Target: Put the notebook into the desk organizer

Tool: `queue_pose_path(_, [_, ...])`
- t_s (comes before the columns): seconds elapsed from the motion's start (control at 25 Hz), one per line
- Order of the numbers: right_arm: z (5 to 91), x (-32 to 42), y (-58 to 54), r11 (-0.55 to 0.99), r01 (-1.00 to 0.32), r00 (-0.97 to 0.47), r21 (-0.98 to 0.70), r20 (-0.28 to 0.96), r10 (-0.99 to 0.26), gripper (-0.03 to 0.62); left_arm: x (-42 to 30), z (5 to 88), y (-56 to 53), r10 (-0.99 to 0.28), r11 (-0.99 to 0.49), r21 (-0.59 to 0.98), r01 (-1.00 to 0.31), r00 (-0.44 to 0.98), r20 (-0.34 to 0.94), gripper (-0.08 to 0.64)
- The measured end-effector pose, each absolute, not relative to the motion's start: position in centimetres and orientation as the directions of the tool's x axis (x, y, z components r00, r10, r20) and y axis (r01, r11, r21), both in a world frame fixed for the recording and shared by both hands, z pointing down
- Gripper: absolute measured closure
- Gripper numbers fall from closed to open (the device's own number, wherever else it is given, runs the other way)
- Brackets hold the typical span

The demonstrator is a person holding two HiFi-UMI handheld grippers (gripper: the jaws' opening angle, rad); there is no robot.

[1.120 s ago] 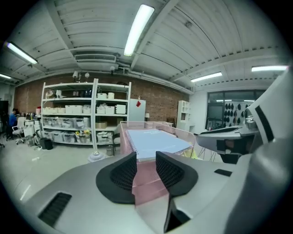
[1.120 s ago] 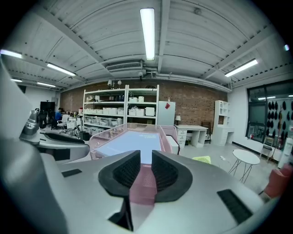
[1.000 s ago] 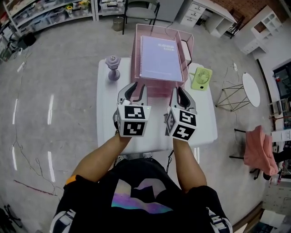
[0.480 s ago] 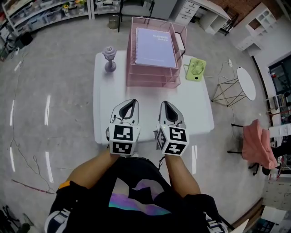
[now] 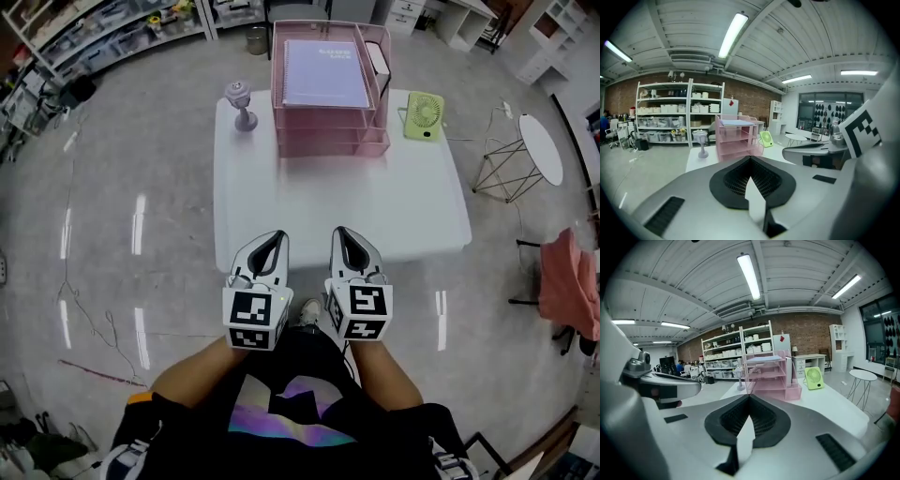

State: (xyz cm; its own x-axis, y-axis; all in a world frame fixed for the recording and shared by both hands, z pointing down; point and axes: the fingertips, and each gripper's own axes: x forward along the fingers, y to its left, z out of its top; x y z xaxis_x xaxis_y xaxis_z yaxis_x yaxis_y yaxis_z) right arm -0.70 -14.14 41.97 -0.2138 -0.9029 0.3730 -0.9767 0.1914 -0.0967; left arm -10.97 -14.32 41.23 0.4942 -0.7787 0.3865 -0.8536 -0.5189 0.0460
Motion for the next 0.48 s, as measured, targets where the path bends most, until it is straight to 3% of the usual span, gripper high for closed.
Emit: queue_pose_path(0.48, [39.5, -8.8, -9.3, 0.117, -0.990, -0.136, -0.077, 0.348, -0.928, 0.575, -18.9, 39.8, -11.5, -0.746, -0.602, 0.027, -0.798, 0.575, 0.335, 0.551])
